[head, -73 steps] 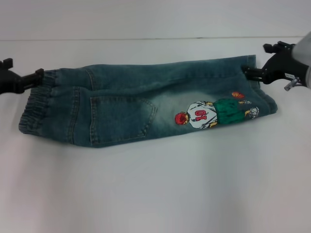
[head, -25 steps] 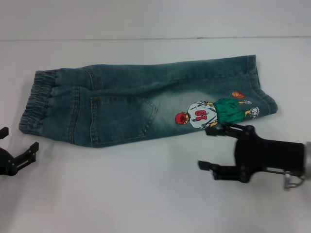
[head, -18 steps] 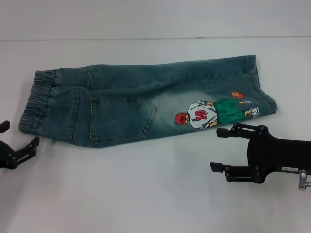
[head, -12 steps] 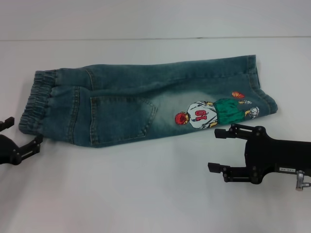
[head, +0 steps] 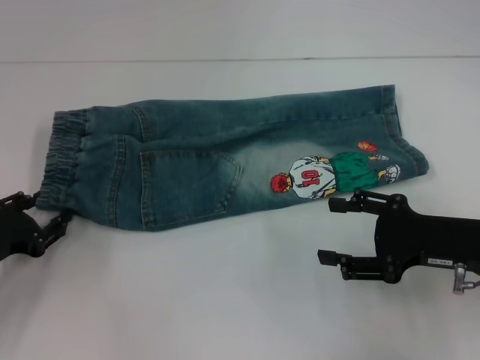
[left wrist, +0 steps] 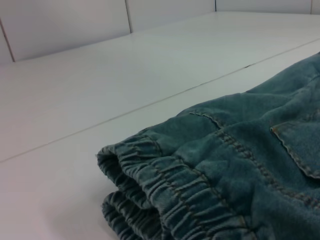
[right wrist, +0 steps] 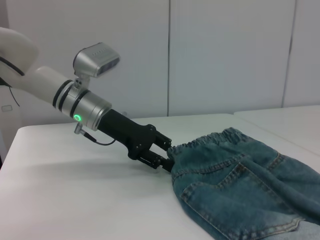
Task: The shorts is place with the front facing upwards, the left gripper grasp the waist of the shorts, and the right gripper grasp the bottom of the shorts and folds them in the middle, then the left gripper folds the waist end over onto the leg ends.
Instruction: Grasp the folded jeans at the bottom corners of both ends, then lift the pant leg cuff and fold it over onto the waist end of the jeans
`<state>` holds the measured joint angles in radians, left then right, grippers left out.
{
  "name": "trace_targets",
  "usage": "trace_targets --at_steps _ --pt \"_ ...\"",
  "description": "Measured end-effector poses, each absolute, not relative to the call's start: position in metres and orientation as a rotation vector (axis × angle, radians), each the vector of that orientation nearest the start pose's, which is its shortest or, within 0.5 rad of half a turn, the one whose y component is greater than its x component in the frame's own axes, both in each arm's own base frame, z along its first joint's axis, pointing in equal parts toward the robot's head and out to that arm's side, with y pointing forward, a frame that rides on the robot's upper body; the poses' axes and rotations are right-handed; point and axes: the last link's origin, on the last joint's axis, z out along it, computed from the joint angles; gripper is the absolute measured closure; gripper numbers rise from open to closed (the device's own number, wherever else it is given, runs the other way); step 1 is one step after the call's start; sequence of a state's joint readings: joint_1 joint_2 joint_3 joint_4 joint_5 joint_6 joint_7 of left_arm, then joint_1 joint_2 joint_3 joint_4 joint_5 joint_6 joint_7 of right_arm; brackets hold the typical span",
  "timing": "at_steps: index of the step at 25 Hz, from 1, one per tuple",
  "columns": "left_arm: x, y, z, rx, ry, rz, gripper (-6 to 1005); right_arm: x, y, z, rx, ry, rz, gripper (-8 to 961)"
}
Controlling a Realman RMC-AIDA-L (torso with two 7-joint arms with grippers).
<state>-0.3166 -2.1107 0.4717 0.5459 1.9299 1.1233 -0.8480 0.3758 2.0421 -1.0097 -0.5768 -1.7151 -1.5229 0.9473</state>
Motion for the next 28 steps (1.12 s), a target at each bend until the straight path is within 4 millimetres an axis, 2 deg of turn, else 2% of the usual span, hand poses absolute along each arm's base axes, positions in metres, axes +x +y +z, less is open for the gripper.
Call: trace_targets --at_steps 7,15,17,23,28 --pt "-0.382 0.288 0.016 -2.214 -0.571 -0.32 618 0.284 0.287 -0.023 -2.751 0.188 0.692 120" --pt "-0.37 0.292 0.023 -2.236 -0.611 -0.405 785 0.283 0.289 -0.026 -2.724 0.207 0.7 147" --pt "-0.363 0.296 0.028 -2.251 -0.627 -0.442 827 0.283 0.291 -0.025 -2.701 0.224 0.706 156" --pt "-0.323 0.309 0.046 -2.305 -0.568 -0.528 965 0.286 0.301 -0.02 -2.596 0.274 0.712 184" --pt "-0.288 0.321 0.057 -2.374 -0.529 -0.587 960 0.289 0.311 -0.021 -2.49 0.322 0.72 207"
